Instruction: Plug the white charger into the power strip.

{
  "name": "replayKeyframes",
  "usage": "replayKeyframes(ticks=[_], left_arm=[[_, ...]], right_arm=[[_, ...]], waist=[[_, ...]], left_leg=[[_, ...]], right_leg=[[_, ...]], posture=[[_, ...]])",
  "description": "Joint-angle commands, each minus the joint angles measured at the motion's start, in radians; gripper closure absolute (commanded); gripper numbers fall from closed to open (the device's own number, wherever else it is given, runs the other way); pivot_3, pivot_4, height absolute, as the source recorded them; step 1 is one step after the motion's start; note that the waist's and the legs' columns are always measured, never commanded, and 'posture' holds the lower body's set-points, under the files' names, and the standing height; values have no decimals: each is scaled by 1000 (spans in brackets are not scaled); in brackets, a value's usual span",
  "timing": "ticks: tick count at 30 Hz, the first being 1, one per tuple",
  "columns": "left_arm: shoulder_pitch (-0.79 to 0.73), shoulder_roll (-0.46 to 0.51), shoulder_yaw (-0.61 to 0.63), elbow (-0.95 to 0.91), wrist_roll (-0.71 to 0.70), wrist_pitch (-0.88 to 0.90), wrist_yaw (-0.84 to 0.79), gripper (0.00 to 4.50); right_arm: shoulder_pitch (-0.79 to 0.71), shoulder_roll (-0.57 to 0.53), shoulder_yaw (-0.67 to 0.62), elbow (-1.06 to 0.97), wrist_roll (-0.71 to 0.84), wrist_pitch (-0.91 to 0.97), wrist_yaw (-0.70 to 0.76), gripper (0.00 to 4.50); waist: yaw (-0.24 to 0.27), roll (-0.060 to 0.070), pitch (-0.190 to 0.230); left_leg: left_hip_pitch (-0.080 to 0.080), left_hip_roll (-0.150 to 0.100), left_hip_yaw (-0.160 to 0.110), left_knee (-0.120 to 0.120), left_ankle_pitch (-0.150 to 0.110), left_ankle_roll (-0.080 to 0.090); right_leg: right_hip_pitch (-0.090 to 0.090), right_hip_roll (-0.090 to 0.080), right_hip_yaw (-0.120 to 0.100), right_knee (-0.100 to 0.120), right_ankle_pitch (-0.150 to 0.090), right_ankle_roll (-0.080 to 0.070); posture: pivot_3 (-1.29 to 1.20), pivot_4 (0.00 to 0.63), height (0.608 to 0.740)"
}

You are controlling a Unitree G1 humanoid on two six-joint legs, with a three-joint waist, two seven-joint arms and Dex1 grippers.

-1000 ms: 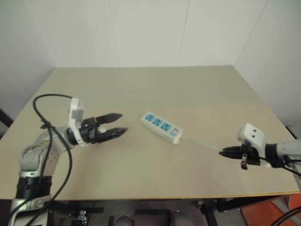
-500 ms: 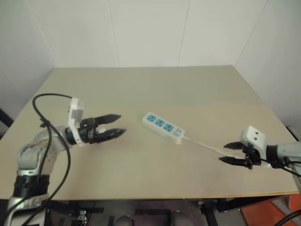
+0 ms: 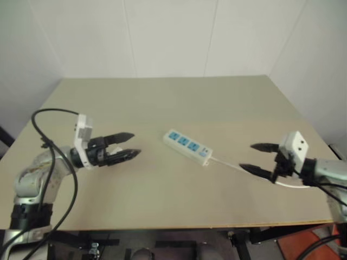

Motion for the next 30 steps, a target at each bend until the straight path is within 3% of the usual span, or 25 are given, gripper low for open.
replayKeyframes(ticks=[1,7,11,18,30], left_arm=[[-1,14,27,-1,4,-30,-9,0],[-10,21,33,6,6,-31,-8,0],[-2,25,40,3,6,-34,-7,0],[20,26,50,-13,1,-39,-1,0],[39,11,46,-26,-3,-44,6,0]], right_arm=[[-11,158,36,-9,20,-135,-83,22],[-65,373,157,163,-103,-294,-227,22],[-114,423,195,278,-158,-375,-275,22],[-196,401,202,472,-210,-483,-302,22],[-212,349,232,534,-192,-459,-194,22]], waist=[[0,-1,0],[-1,0,0],[-2,0,0],[-3,0,0],[-4,0,0]], left_leg=[[0,1,0,0,0,0],[0,0,1,0,0,0],[0,0,0,0,0,0],[0,0,0,0,0,-1],[0,0,0,0,0,0]], right_leg=[[0,0,0,0,0,0],[-1,-1,0,0,0,0],[-1,0,0,1,0,-1],[-1,0,0,0,0,-1],[-1,0,0,1,0,-1]], posture=[[0,150,740],[0,150,740],[0,150,740],[0,150,740],[0,150,740]])
